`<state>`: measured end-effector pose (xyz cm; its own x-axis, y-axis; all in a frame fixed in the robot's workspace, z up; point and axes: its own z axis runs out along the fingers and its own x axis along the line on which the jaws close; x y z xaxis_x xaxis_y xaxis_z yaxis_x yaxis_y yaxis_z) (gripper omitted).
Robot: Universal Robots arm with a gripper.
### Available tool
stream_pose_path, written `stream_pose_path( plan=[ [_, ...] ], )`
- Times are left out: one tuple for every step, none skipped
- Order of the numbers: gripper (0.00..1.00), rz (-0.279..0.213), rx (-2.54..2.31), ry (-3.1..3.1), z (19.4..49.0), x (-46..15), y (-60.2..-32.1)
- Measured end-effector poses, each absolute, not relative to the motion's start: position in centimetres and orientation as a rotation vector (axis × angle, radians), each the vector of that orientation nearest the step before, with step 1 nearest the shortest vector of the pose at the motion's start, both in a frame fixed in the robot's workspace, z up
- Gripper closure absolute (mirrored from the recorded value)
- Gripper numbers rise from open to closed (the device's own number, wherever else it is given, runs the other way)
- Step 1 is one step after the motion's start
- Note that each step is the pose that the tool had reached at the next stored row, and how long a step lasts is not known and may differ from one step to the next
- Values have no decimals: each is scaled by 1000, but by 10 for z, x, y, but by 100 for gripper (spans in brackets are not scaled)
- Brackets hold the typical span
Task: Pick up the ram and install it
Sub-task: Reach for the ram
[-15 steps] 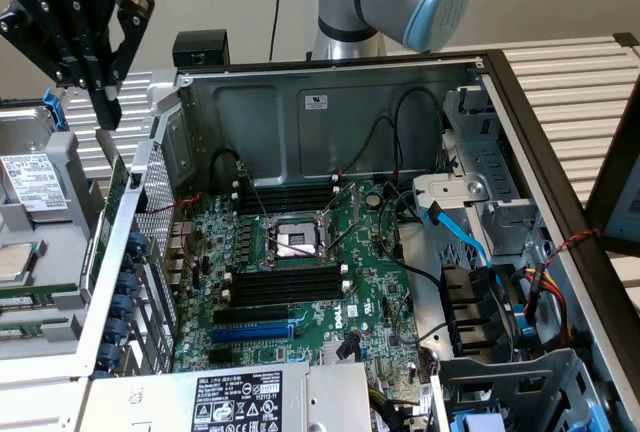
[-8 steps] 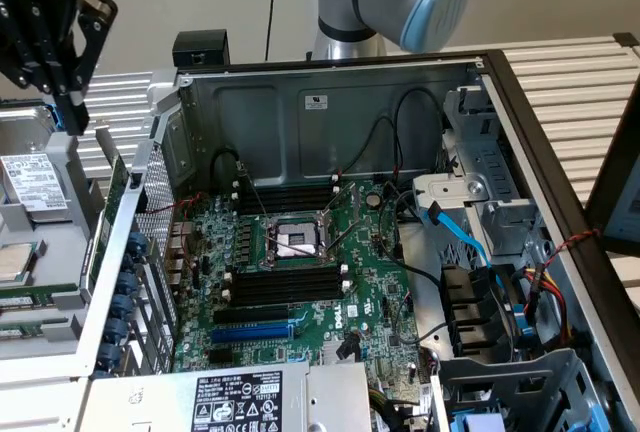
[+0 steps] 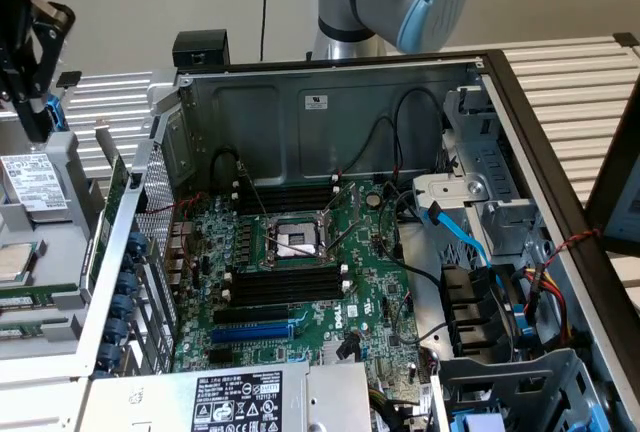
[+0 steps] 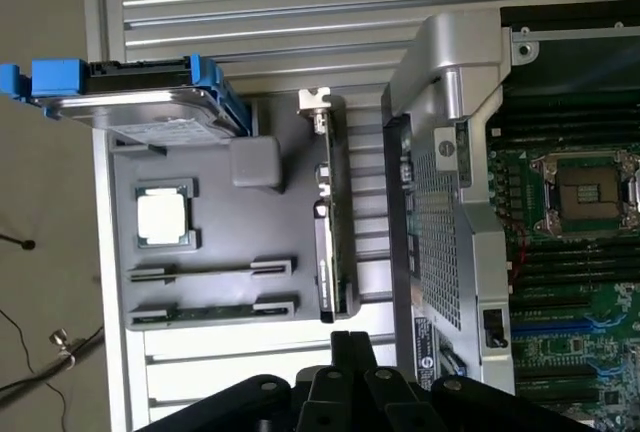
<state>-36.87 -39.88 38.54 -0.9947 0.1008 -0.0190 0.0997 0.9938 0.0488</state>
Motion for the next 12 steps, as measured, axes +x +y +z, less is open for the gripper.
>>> stream_pose_path(
  plan=[
    [90,74,157,3115,385,-373,-399],
    [90,74,157,3115,384,-378,-399],
    [90,75,157,3115,384,-382,-399],
    [90,75,157,3115,383,-387,-399],
    [90,74,157,3115,383,-391,-399],
    [90,74,157,3115,382,-396,-399],
    [90,75,157,3116,382,-399,-399],
    [90,74,157,3117,381,-402,-399],
    [90,74,157,3119,380,-405,-399],
    [90,74,157,3120,380,-407,-399],
    [90,74,157,3122,379,-410,-399],
    [90,74,157,3124,379,-413,-399]
  ],
)
